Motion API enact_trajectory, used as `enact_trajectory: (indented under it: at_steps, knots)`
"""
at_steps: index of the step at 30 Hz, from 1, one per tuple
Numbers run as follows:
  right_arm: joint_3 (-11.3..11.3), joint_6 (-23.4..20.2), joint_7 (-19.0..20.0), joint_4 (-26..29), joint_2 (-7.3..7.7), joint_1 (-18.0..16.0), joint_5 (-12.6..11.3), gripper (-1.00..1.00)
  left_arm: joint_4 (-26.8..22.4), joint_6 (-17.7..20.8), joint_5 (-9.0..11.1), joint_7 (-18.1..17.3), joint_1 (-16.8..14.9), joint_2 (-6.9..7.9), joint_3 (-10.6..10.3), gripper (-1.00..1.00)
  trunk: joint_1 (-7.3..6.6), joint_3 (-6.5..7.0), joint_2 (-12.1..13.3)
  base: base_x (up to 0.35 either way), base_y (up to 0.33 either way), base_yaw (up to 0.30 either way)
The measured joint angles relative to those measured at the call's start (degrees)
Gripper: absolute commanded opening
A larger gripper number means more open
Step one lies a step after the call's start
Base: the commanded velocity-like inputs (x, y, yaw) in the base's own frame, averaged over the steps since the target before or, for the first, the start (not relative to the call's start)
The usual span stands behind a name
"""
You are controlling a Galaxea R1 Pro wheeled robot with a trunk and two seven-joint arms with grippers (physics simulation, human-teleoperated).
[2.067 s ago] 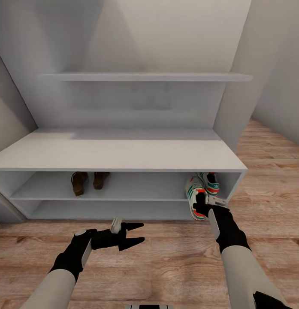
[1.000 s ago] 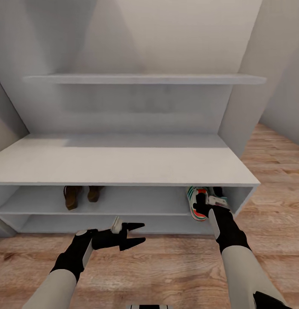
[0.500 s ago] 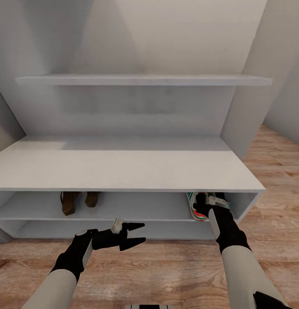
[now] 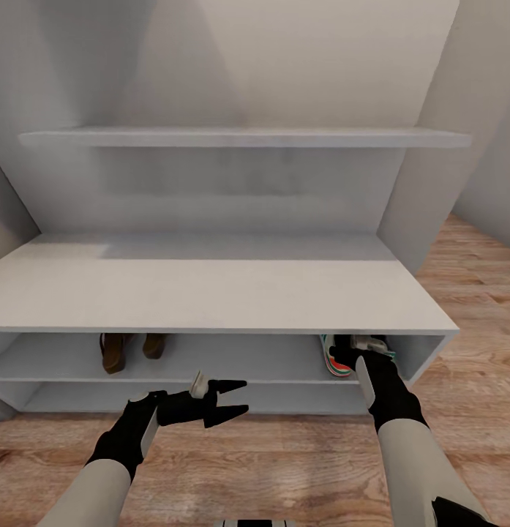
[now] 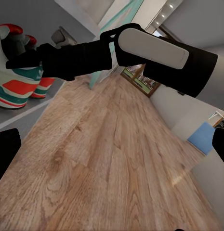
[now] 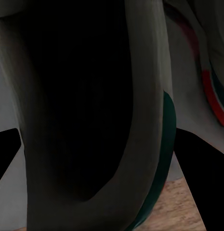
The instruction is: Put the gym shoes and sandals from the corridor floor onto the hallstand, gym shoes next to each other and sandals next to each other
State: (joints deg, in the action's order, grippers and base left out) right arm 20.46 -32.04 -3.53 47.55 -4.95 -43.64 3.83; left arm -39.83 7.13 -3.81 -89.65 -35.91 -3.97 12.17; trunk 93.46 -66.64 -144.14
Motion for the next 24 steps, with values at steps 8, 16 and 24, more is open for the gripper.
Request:
enact_trajectory:
  at_steps: [8, 16, 24]
  knots:
    - [0.0, 0.0, 0.0, 0.0, -0.01, 0.0, 0.0, -1.00, 0.0, 0.0, 0.0, 0.0, 0.0, 0.00, 0.0, 1.00, -0.01, 0.00, 0.0, 0.061, 0.000, 0.000]
    - [0.0, 0.0, 0.0, 0.0, 0.00, 0.0, 0.0, -1.00, 0.0, 0.0, 0.0, 0.0, 0.0, 0.00, 0.0, 1.00, 0.00, 0.00, 0.0, 0.013, 0.000, 0.000]
    - [0.0, 0.0, 0.0, 0.0, 0.00, 0.0, 0.0, 1.00, 0.0, 0.0, 0.0, 0.0, 0.0, 0.00, 0.0, 1.00, 0.00, 0.00, 0.0, 0.000, 0.000, 0.000]
